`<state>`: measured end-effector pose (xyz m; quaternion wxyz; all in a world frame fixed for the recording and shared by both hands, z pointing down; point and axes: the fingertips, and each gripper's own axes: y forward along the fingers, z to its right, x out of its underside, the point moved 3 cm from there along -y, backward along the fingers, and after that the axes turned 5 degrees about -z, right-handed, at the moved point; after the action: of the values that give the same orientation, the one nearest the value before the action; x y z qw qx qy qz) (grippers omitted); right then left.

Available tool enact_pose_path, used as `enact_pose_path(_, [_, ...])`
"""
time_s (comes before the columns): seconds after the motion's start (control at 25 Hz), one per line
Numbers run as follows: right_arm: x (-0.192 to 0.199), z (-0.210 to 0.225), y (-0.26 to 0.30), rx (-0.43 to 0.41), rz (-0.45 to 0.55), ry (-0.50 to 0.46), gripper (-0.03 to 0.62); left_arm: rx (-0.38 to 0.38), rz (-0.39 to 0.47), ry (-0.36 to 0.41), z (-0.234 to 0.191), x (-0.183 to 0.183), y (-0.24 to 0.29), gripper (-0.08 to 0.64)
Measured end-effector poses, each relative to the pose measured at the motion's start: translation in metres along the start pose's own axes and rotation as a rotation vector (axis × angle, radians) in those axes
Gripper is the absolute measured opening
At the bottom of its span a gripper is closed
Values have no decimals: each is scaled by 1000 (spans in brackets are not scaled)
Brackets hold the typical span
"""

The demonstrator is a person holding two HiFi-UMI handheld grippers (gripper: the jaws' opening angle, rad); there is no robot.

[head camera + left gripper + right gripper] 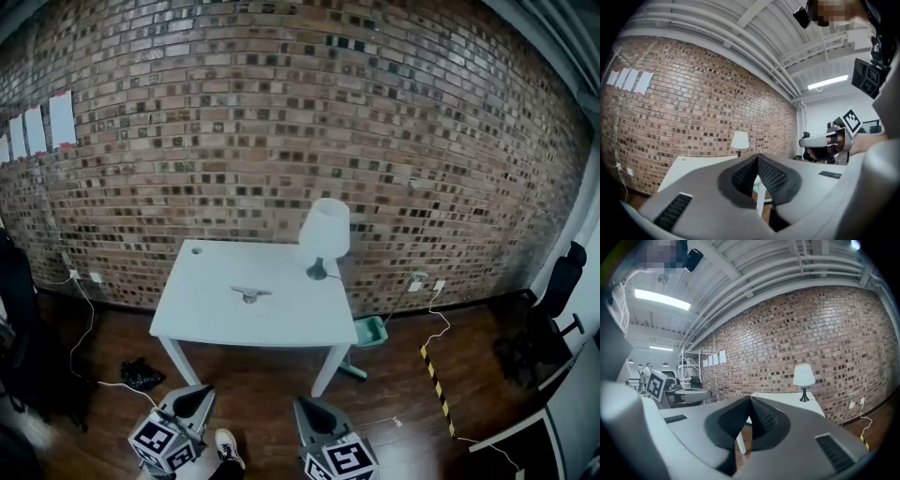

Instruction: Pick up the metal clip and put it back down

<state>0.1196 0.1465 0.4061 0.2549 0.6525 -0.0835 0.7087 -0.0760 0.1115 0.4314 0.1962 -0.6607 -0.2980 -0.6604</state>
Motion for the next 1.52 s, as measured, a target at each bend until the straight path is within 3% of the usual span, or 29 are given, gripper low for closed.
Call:
enact_pose_path(0.16, [3,-21,-47,-9,-3,24,-20,-8,12,-11,38,-5,-43,-9])
enact_pose_path(0.36, [0,-42,-69,-40,16,-13,-20,-14,34,12,54,-16,-71,-8])
enact_pose_path(0.48, [-2,-53,-74,-40,24,-22,-20,-43,15,33,52,-16,-81,-8])
enact_pose_path(0.72, [-8,-63,-76,-42,82,-25,-20,-21,45,3,48,-28,-96,-8])
enact_pose_path(0.92, [-4,-78,-71,-39,68,-59,-20,-6,51,8,48,-28,-103,-8])
enact_pose_path(1.24, [-16,-83,-75,59,141,-55,-21,-27,72,-20,34,-29,-116,-6])
enact_pose_path(1.52, [-13,-86,-68,52,122,-50,-21,-34,87,14,34,-31,-115,2])
